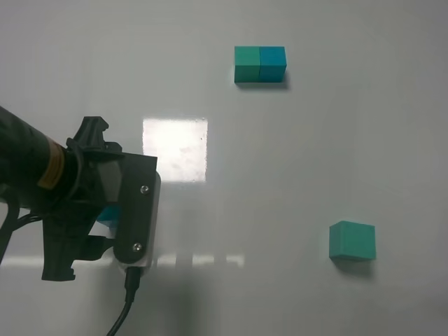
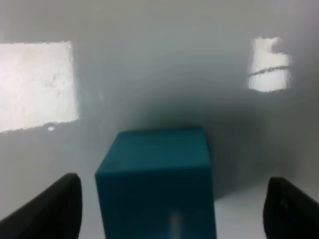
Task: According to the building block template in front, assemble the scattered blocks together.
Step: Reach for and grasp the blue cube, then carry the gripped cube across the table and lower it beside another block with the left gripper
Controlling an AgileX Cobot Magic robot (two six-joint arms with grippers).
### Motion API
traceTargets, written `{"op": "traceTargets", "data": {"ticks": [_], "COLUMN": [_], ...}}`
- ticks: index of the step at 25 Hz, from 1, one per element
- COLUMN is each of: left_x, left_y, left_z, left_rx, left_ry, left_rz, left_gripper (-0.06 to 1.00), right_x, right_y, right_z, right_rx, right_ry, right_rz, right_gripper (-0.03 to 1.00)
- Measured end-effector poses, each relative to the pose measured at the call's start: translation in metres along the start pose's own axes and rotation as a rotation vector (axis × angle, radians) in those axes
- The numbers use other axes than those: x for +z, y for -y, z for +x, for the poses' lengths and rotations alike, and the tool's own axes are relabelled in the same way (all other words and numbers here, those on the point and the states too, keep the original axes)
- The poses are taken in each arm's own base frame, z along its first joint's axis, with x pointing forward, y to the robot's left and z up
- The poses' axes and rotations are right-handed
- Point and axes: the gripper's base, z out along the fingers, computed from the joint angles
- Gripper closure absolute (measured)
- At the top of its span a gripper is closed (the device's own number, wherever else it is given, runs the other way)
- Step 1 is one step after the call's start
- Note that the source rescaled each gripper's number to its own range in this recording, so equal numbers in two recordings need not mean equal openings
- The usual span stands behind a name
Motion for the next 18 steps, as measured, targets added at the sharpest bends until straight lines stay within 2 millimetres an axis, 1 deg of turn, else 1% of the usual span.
{"op": "traceTargets", "data": {"ticks": [3, 4, 5, 6, 7, 8, 9, 10, 15, 16, 18], "left_x": [0.007, 0.009, 0.010, 0.011, 0.012, 0.012, 0.013, 0.013, 0.012, 0.010, -0.001], "left_y": [0.000, 0.000, -0.001, -0.002, -0.003, -0.004, -0.005, -0.005, -0.007, -0.009, -0.018], "left_z": [-0.003, -0.003, -0.002, -0.001, 0.000, 0.002, 0.003, 0.004, 0.003, 0.001, -0.004], "left_rx": [-0.004, -0.013, -0.024, -0.032, -0.041, -0.048, -0.054, -0.056, -0.058, -0.064, -0.078], "left_ry": [0.006, 0.010, 0.012, 0.013, 0.011, 0.008, 0.004, 0.005, 0.015, 0.025, 0.047], "left_rz": [0.007, 0.012, 0.013, 0.014, 0.016, 0.016, 0.017, 0.017, 0.008, 0.003, -0.017], "left_gripper": [-0.06, -0.04, 0.00, 0.11, 0.32, 0.64, 0.94, 0.89, 0.89, 0.89, 0.89], "right_x": [0.000, 0.000, 0.000, 0.000, 0.000, 0.000, 0.000, 0.000, 0.000, 0.000, 0.000], "right_y": [0.000, 0.000, 0.000, 0.000, 0.000, 0.000, 0.000, 0.000, 0.000, 0.000, 0.000], "right_z": [0.000, 0.000, 0.000, 0.000, 0.000, 0.000, 0.000, 0.000, 0.000, 0.000, 0.000], "right_rx": [0.000, 0.000, 0.000, 0.000, 0.000, 0.000, -0.001, -0.001, -0.001, -0.001, -0.001], "right_ry": [0.000, 0.000, 0.000, 0.000, 0.000, 0.000, 0.000, 0.000, 0.000, 0.000, 0.000], "right_rz": [0.000, 0.000, 0.000, 0.000, 0.000, 0.000, 0.000, 0.000, 0.000, 0.000, 0.000], "right_gripper": [0.95, 0.95, 0.95, 0.95, 0.96, 0.96, 0.96, 0.96, 0.96, 0.96, 0.96]}}
